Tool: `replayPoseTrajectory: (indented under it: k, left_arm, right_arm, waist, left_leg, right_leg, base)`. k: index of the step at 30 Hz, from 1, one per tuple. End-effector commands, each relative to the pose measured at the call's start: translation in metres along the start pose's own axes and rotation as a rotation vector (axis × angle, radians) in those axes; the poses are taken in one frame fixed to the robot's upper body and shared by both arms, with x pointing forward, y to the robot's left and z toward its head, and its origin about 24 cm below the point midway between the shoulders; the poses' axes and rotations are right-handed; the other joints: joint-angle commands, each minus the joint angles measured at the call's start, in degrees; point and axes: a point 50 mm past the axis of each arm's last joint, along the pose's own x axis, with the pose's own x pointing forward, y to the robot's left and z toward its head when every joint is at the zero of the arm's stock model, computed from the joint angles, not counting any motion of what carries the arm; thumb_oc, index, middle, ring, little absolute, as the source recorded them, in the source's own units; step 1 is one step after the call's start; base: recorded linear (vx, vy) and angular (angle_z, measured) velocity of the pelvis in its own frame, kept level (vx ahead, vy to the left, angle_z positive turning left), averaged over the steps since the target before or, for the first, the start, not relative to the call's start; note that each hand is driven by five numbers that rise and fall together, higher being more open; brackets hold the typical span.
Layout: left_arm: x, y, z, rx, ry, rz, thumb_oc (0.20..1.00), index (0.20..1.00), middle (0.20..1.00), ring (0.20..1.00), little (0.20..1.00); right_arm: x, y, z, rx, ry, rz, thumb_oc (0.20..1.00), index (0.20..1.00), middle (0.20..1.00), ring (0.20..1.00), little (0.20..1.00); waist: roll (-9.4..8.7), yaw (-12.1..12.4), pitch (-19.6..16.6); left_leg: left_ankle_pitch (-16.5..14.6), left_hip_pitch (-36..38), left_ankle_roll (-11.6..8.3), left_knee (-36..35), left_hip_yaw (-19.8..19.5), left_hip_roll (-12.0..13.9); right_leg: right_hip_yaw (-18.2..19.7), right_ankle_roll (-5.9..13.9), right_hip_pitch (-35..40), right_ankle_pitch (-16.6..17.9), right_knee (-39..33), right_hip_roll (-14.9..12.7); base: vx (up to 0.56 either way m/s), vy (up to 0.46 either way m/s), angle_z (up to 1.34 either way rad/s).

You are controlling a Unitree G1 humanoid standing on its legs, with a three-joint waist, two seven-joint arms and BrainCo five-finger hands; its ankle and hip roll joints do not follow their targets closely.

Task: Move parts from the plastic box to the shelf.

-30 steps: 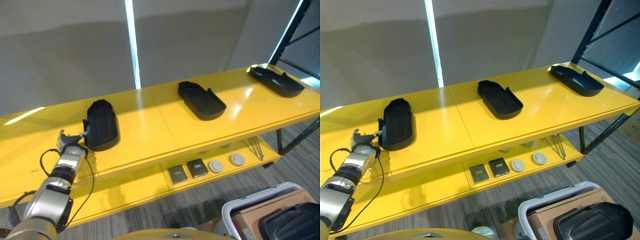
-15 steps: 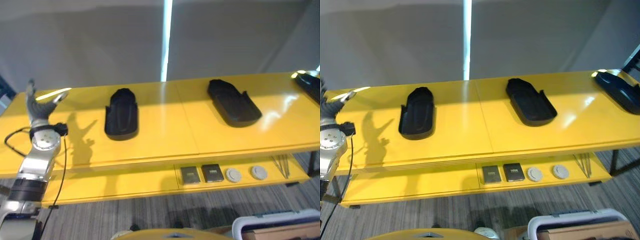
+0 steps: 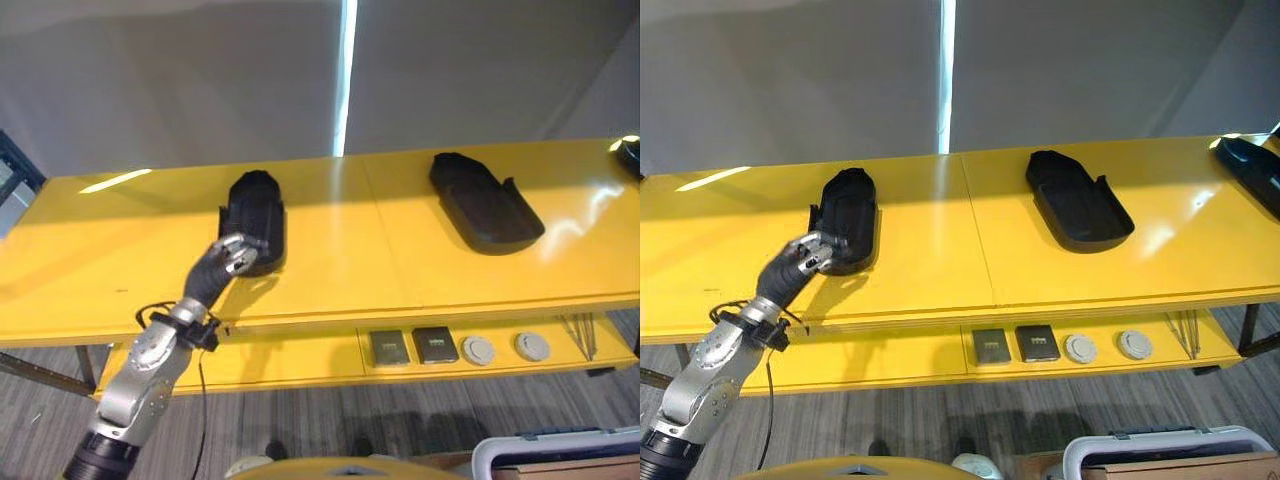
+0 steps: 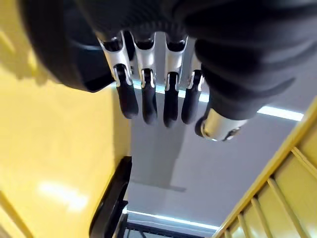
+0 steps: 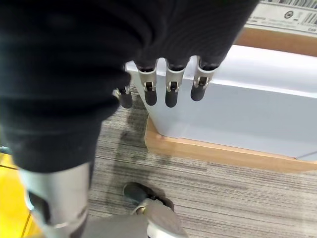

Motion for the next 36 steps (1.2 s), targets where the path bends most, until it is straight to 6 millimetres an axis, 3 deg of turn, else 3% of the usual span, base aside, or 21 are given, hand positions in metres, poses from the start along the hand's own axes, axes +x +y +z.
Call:
replayPoseTrajectory:
  k: [1, 9, 21, 36]
  left_arm:
    - [0.006, -0.003, 0.022, 0.005, -0.116, -0.091, 0.200, 0.200, 0.200, 0.200, 0.200]
    - [-0.001, -0.006, 0.014, 0.026, -0.076, -0.112, 0.200, 0.200, 0.200, 0.200, 0.200]
    - [0.014, 0.013, -0.031, 0.132, 0.070, 0.100, 0.200, 0.200, 0.200, 0.200, 0.200]
    - [0.040, 0.021, -0.033, 0.148, 0.041, 0.227, 0.200, 0.200, 0.200, 0.200, 0.200]
  right_arm:
    - [0.002, -0.009, -0.006, -0.011, 0.024, -0.036, 1.000, 1.000, 1.000, 1.000, 1.000]
    - [0.001, -0.006, -0.010, -0.004, 0.025, -0.037, 1.000, 1.000, 1.000, 1.000, 1.000]
    - [0.002, -0.003, -0.003, -0.039, 0.001, -0.019, 1.000, 1.000, 1.000, 1.000, 1.000]
    - [0.001, -0.003, -0.001, -0.076, -0.022, -0.004, 1.000, 1.000, 1.000, 1.000, 1.000]
  waist:
    - [-1.02, 0.43, 0.12]
    - [-1.00, 1.00, 0.59]
    - [-1.47, -1.28, 1.19]
    - [-1.49, -4.29, 1.52]
  left_leg:
    - [-2.08, -1.27, -3.06, 1.41, -3.60, 5.66]
    - [-1.96, -1.53, -3.05, 1.33, -3.99, 5.58]
    - [-1.98, -0.95, -3.09, 1.21, -2.84, 5.86]
    - [-2.07, -0.25, -3.19, 1.57, -0.88, 6.56]
  right_leg:
    - [-0.80, 4.13, -0.10, -1.11, 0.11, -4.12]
    - [-1.36, 4.39, -0.20, -0.81, 0.11, -4.46]
    - [-0.38, 4.40, -0.33, -0.61, 0.11, -4.27]
    - [1.78, 4.12, -0.51, -0.62, 0.11, -3.72]
  base:
    - [0.00, 0.000, 0.00]
    - [0.00, 0.000, 0.00]
    - [0.00, 0.000, 0.00]
    - [0.01, -0.009, -0.06]
